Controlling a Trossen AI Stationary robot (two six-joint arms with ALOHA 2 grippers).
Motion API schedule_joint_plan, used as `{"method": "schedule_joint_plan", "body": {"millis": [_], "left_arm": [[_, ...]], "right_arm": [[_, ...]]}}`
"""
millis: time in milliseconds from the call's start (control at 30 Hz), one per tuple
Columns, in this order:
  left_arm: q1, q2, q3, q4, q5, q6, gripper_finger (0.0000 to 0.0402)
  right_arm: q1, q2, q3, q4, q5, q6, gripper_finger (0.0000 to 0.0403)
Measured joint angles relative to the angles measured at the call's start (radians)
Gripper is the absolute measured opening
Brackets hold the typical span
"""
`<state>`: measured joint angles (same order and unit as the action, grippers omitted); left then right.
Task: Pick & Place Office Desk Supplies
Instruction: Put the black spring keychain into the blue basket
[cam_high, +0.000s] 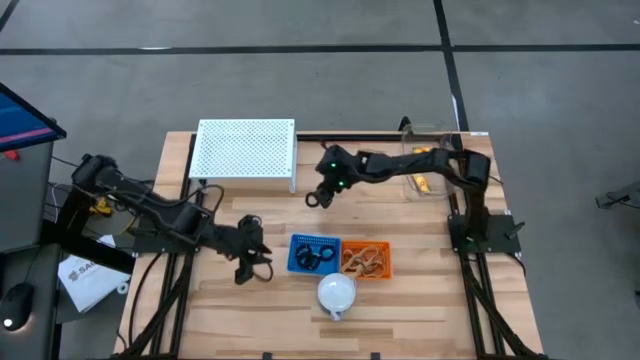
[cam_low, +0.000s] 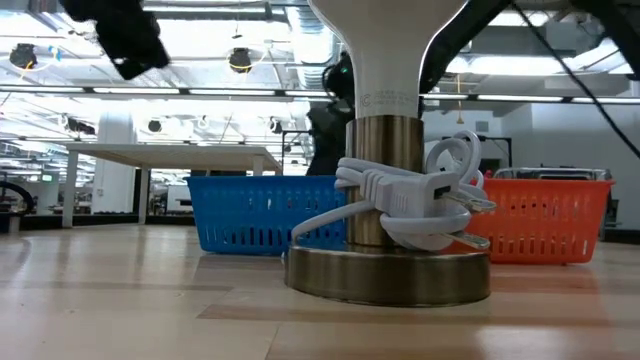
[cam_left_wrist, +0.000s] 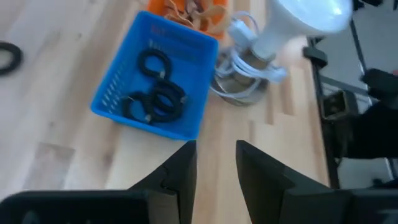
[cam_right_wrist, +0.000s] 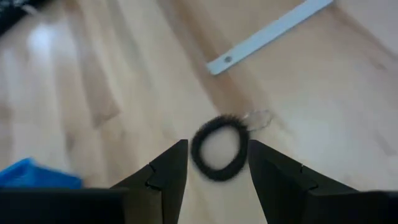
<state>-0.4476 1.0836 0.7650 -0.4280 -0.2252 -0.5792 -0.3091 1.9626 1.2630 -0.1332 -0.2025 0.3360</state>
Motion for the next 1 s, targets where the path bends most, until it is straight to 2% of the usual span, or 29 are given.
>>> {"method": "schedule_joint_plan", "body": {"millis": [267, 433, 1000], "left_arm": [[-0.136, 0.0, 0.0, -0.002, -0.127, -0.197, 0.0104], [-0.165, 0.0, 0.0, -0.009, -0.146, -0.267, 0.0104], [-0.168, 0.0, 0.0, -0.022, -0.165, -0.266, 0.0104]], "right_arm": [[-0.017, 0.107, 0.11, 0.002, 0.044, -0.055, 0.0164], [0.003, 0.141, 0.16, -0.084, 0.146, -0.085, 0.0164], [0.01, 0.172, 0.165, -0.061, 0.254, -0.04, 0.0164]]}}
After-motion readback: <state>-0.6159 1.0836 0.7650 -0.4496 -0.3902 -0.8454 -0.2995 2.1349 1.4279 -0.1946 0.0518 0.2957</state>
